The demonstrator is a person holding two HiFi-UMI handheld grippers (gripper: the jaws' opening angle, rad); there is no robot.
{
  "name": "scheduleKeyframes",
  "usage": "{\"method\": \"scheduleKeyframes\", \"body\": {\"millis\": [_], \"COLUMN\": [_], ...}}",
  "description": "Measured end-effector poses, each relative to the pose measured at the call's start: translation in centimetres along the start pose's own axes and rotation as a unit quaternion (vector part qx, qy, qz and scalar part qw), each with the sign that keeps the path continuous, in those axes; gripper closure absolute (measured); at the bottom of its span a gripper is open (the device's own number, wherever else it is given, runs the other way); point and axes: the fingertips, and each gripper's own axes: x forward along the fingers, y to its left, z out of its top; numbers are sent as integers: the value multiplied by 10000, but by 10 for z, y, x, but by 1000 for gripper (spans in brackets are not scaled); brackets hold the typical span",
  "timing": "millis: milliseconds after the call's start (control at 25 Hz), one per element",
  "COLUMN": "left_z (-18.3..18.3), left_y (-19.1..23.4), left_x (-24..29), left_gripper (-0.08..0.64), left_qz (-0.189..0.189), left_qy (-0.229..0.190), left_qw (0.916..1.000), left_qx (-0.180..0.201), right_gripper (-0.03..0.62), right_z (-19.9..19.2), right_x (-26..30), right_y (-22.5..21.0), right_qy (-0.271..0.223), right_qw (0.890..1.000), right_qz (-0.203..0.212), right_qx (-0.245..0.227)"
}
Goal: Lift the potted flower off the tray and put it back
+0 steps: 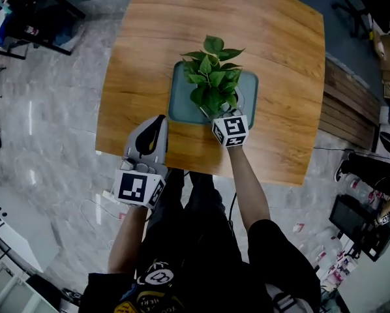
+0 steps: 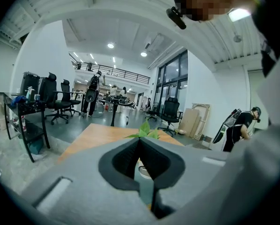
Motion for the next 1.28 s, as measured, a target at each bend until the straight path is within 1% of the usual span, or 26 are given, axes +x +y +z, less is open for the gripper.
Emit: {"method": "scheduleKeyframes", "body": {"millis": [160,240,320,480,600,720,800,880,960,1080,1120,1200,1280], "left_z": [-24,-30,-35,-32,-33,-24,-20,-17,-16,-16,-17,-21,-28], "left_y": [6,7,8,17,17,11,9,8,7,5,5,4,-1], "left_x": [-2,-2,-2,-1,-2,-1,-4,-9,-13,-21,-23,-25,-28], "left_gripper": [561,561,561,561,561,563,561,561,561,561,561,563,561], "left_qz": [23,31,80,50,13,-94,-165,-247,-326,-386,-409,-450,-499], "left_qy": [143,118,245,284,324,191,161,149,156,212,228,309,421], "left_qw": [9999,9999,9997,9996,9995,9998,9997,9996,9993,9990,9989,9985,9979], "left_qx": [-73,-27,38,25,30,14,-17,3,42,-31,-39,-14,46], "right_gripper": [54,54,54,52,52,52,52,50,46,47,66,213,360], "right_z": [-36,-52,-67,-74,-80,-85,-85,-84,-86,-83,-76,-50,-11], "right_x": [15,19,21,25,24,20,13,2,-16,-66,-87,-128,-166], "right_y": [-11,-16,-19,-20,-18,-16,-13,-11,-9,-3,2,15,29], "right_qy": [242,383,494,574,757,982,1021,1031,1067,1033,980,754,405], "right_qw": [9996,9990,9982,9979,9966,9946,9945,9943,9932,9894,9883,9881,9890], "right_qz": [-126,-176,-235,-299,-262,-223,-205,-271,-424,-753,-820,-915,-1045], "right_qx": [-21,-144,-230,-62,-177,-258,-144,-8,179,690,830,976,964]}}
